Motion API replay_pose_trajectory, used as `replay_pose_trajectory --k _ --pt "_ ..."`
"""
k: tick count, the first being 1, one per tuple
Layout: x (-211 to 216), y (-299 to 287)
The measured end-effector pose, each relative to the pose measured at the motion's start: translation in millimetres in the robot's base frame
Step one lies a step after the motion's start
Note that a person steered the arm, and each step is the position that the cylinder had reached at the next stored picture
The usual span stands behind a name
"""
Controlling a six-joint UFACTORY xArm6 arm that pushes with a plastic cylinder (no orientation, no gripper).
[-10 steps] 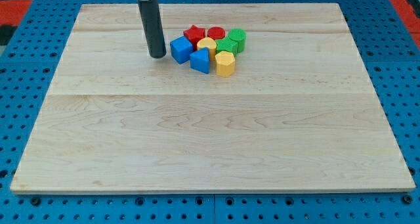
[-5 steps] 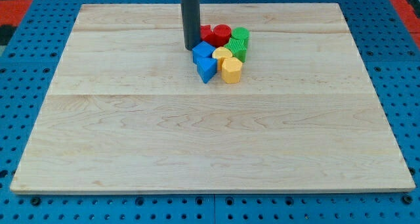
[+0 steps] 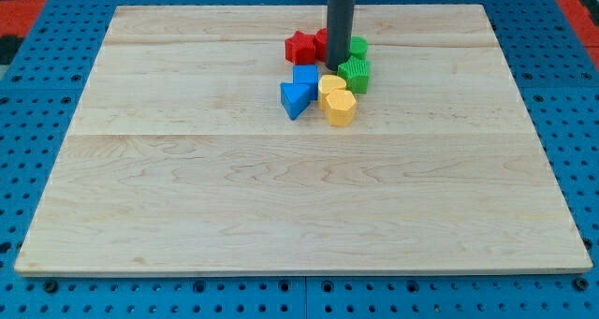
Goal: Separate group of blocks
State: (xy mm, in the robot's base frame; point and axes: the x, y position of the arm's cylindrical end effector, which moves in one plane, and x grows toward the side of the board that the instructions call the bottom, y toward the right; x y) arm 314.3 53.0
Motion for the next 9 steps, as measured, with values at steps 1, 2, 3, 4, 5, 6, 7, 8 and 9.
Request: replay_pose_trajectory --k 1,2,3,4,5,6,7,8,9 --pt "-15 14" --pt "-26 21" --pt "-30 25" --pt "-27 25" --pt "-14 23" --pt "1 21" --pt "10 21" --pt "16 19" --pt "17 -2"
